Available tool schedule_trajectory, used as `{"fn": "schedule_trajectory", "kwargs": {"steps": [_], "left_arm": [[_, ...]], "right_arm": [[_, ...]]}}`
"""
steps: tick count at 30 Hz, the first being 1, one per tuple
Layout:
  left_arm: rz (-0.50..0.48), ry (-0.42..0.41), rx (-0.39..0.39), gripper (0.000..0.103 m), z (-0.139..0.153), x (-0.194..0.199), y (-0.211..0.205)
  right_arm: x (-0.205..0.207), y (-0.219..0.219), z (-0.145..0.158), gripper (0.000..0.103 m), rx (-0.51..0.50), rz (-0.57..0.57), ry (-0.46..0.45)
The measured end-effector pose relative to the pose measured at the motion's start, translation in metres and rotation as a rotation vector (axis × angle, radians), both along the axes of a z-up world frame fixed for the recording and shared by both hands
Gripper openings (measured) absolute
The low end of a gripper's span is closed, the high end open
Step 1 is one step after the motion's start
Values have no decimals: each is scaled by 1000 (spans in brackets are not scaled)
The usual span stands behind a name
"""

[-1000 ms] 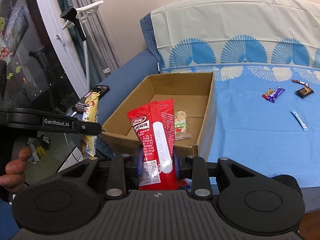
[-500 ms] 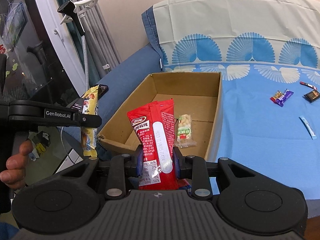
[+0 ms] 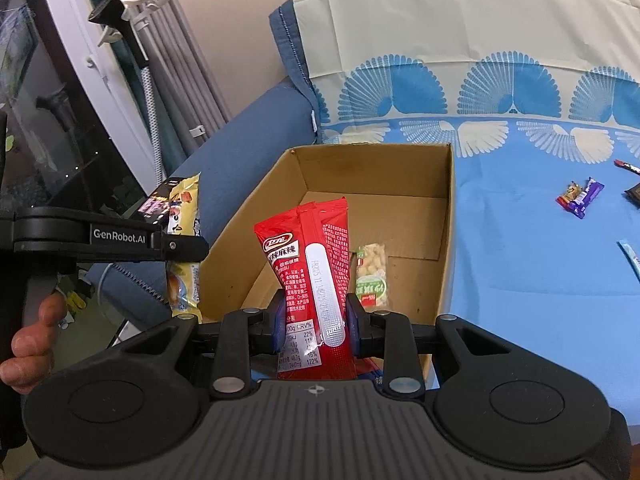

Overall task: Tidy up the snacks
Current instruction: 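Carry the yellow wafer and red packet into the cardboard box with both tools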

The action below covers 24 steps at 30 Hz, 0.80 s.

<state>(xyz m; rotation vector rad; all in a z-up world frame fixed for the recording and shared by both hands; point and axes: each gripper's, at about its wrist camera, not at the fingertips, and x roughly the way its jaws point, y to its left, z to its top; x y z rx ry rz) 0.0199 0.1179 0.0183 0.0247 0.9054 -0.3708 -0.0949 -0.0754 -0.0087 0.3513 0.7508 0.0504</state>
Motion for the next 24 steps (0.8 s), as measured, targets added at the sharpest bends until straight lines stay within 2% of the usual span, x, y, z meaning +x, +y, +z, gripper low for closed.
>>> {"fn": "schedule_trajectory", "kwargs": {"steps": [14,24], "left_arm": [[3,72,49,14,-35,60,-21],[-19,140,112,14,-71,96,-40]], "right_arm": [[58,-8,-31,31,26,-11,57],[93,-18,-60,31,29,-47,105]]}}
